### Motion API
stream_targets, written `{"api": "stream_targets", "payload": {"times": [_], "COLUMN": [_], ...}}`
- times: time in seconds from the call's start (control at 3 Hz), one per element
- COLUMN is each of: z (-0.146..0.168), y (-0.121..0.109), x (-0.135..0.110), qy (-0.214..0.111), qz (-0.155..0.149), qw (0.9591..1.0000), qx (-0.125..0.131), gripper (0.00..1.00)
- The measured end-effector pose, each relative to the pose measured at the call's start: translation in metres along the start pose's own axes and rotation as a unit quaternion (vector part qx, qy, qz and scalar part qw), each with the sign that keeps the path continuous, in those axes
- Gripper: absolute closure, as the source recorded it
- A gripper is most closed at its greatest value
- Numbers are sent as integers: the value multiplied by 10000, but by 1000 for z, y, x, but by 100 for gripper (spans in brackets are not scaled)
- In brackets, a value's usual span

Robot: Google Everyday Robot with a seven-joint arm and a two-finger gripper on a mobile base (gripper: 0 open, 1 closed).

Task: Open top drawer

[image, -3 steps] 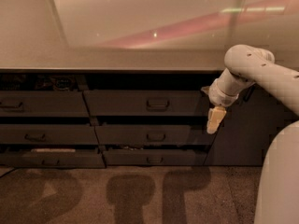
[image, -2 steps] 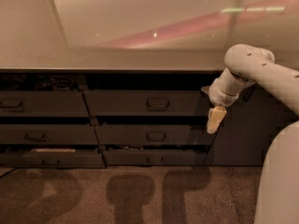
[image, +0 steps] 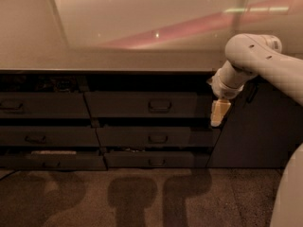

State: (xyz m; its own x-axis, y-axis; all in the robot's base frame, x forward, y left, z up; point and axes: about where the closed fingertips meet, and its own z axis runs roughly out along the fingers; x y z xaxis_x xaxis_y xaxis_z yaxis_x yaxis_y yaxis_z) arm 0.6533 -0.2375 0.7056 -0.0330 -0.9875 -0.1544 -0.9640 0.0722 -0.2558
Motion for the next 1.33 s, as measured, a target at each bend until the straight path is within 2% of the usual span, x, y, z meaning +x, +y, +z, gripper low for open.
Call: {"api": "stream_targets", "payload": {"times": [0.33, 0.67, 1.0, 1.33], "z": [0, 25, 25, 27], "y": [0, -11, -11, 2], "x": [0, 19, 19, 14], "qy": [2, 350, 350, 373], "qz": [1, 263, 263, 140], "qw": [10000, 9987, 9987, 9992], "qx": [-1, -265, -265, -97], "gripper": [0, 0, 0, 0]}}
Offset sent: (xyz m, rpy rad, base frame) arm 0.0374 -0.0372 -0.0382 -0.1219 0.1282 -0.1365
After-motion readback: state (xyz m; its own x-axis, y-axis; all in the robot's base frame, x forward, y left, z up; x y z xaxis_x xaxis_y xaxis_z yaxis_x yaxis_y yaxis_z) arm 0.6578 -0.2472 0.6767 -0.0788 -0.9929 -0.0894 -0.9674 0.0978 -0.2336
